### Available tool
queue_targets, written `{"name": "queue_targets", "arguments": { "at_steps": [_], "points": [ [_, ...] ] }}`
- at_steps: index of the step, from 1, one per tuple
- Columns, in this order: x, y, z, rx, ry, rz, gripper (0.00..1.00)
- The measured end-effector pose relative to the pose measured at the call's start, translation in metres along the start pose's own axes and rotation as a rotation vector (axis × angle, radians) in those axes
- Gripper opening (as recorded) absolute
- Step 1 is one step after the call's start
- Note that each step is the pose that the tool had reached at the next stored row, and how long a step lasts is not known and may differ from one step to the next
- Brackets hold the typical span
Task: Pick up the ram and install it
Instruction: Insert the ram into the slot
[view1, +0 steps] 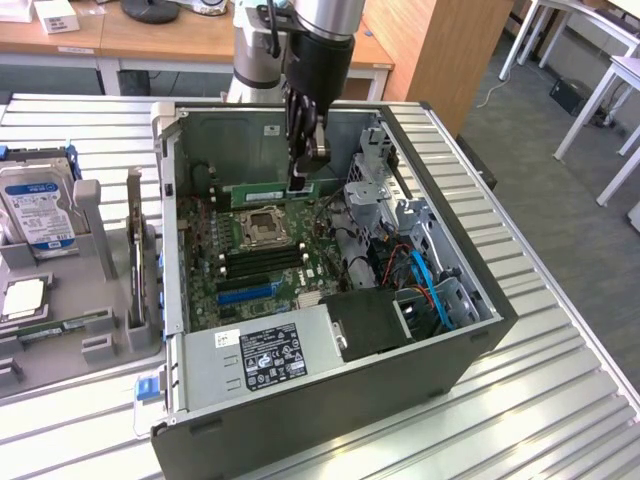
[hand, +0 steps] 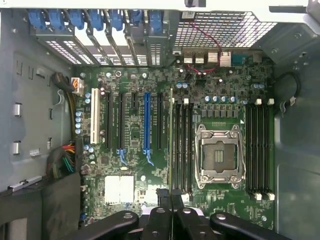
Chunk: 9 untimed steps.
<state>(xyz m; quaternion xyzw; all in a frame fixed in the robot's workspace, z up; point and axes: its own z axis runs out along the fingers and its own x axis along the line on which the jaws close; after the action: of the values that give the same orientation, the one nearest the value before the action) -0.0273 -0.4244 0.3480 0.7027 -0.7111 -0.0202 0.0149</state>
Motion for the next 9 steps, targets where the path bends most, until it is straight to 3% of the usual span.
{"name": "queue_targets", "arguments": {
  "at_steps": [9],
  "points": [
    [-0.003, -0.0004, 0.0079, 0.0, 0.0, 0.0, 0.12]
  ]
}}
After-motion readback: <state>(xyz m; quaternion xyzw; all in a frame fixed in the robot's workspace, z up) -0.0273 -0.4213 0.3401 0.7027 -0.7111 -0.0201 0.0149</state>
